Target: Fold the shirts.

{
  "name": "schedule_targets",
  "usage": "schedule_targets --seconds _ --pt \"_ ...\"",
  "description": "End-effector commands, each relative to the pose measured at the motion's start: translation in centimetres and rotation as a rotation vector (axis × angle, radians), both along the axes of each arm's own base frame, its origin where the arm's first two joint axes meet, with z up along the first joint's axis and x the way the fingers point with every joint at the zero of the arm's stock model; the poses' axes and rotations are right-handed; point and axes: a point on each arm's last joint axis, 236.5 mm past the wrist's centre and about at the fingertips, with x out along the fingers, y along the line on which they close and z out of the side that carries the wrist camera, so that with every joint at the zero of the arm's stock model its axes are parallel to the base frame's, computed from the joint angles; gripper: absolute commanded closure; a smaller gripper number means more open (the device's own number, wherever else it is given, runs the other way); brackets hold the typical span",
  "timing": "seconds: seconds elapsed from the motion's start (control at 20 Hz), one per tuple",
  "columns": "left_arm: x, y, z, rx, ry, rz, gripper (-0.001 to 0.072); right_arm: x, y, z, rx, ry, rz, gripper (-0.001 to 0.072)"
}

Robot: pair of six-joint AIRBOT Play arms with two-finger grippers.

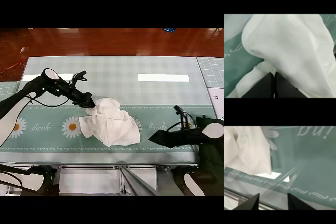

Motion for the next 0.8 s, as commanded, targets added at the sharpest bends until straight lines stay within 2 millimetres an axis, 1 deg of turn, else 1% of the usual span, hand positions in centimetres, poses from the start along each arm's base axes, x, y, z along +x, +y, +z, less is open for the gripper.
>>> schedule_targets --seconds 0.0,0.1,0.2,0.3,0.35,0.45,0.55,0.6,0.65,0.7,0.75 --pt "0.0 -0.1 0.5 -0.005 0.008 -0.008 0.0686 -0.5 2.4 -1.9 -0.006 0.052 0.035 0.0305" --pt "-0.1 -0.1 0.6 -0.005 0.01 -0.01 0.0686 -0.3 3.6 -3.2 0.007 0.078 0.054 0.0305" --pt "-0.1 -0.1 0.6 -0.005 0.01 -0.01 0.0687 1.2 3.9 -4.0 -0.006 0.068 0.055 0.0305" --pt "-0.1 -0.1 0.6 -0.005 0.01 -0.009 0.0686 2.7 4.3 -4.3 -0.005 0.062 0.053 0.0305" --pt "0.0 -0.1 0.5 -0.005 0.008 -0.008 0.0686 3.2 4.6 -4.5 0.005 0.07 0.059 0.0305" --pt "0.2 -0.1 0.5 -0.003 0.002 -0.002 0.0687 3.7 6.0 -5.1 0.03 0.09 0.063 0.0305" --pt "0.4 -0.1 0.4 0.0 -0.005 0.005 0.0686 3.6 8.6 -5.5 0.076 0.112 0.082 0.0306" --pt "0.4 -0.1 0.4 0.0 -0.006 0.005 0.0687 3.4 9.7 -5.5 0.084 0.111 0.112 0.0342" --pt "0.4 -0.1 0.4 0.0 -0.003 0.008 0.0686 3.6 10.6 -5.3 0.086 0.085 0.158 0.0549" --pt "0.4 -0.1 0.4 0.002 0.005 0.016 0.0686 4.3 11.2 -4.5 0.096 0.041 0.196 0.069" --pt "0.7 0.2 0.8 0.0 0.001 0.025 0.0687 5.3 11.6 -3.0 0.11 -0.001 0.227 0.069"
